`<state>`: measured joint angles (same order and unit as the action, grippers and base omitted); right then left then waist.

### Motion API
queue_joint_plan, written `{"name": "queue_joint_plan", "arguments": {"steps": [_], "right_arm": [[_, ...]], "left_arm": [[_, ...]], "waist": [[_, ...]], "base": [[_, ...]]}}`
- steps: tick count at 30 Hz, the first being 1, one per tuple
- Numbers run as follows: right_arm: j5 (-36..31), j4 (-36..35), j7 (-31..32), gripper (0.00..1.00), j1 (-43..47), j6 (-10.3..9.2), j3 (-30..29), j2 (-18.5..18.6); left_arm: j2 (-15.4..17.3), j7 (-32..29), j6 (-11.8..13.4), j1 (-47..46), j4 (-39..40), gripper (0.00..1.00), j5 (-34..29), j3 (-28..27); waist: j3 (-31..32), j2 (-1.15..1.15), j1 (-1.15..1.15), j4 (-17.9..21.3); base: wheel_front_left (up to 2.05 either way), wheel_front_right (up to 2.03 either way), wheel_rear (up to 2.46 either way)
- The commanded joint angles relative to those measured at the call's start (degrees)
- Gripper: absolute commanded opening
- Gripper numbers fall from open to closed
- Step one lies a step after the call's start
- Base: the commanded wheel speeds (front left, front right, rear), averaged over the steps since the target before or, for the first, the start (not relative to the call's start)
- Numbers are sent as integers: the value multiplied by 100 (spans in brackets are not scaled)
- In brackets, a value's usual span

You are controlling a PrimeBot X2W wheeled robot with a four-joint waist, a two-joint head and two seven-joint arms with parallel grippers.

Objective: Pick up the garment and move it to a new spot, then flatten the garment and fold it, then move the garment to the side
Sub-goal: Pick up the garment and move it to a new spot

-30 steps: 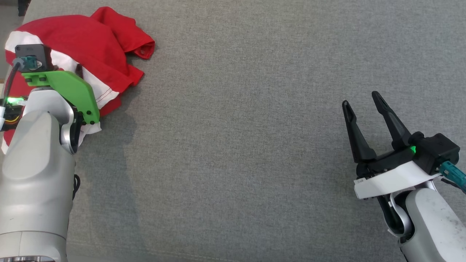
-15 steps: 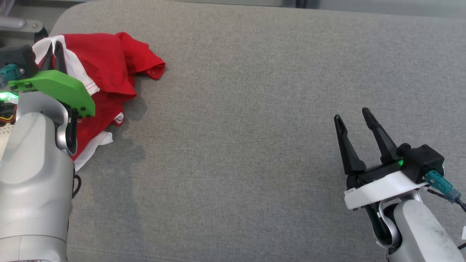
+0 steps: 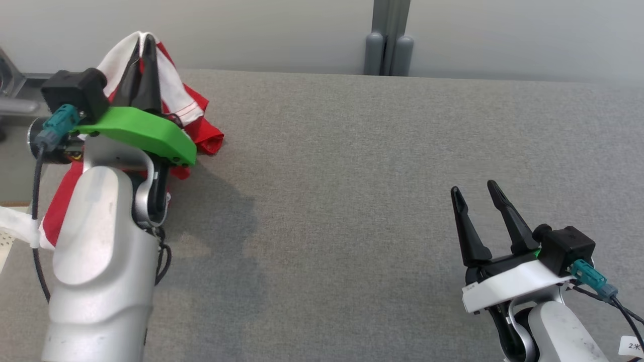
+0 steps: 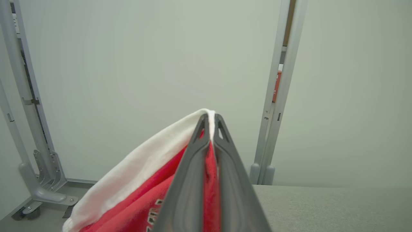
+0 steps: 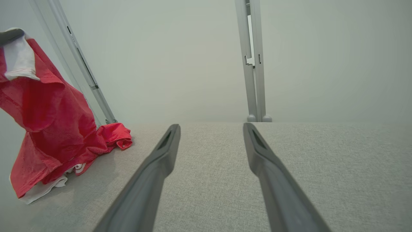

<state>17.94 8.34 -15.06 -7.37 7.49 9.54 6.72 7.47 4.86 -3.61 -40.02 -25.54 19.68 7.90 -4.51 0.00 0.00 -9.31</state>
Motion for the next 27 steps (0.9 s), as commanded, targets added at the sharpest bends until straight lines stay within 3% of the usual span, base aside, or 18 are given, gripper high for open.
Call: {"name": "queue_joint_plan", "arguments": {"steps": [1,7,12,20,27], "right_arm": [[-37,7,-17,100,42,1,-22,-9],[-36,-18,-18,100,-92,1,13,-83],[-16,-36,-18,100,-264,1,76,-106],[72,-14,-18,100,-624,1,178,-206],[127,37,-18,100,-864,1,300,-331]], "left_arm": [[-76,-100,-14,132,250,0,30,83],[-371,-598,210,288,1476,0,190,587],[-432,-770,474,103,1853,0,271,999],[-447,-645,728,-631,1395,0,238,1499],[-442,-334,797,-1497,286,0,207,1653]], "waist": [[177,0,0,275],[47,0,0,745],[-165,0,0,1217],[-596,0,0,2178],[-942,0,0,2866]], "base": [[0,0,0],[0,0,0],[0,0,0],[0,0,0],[0,0,0]]}}
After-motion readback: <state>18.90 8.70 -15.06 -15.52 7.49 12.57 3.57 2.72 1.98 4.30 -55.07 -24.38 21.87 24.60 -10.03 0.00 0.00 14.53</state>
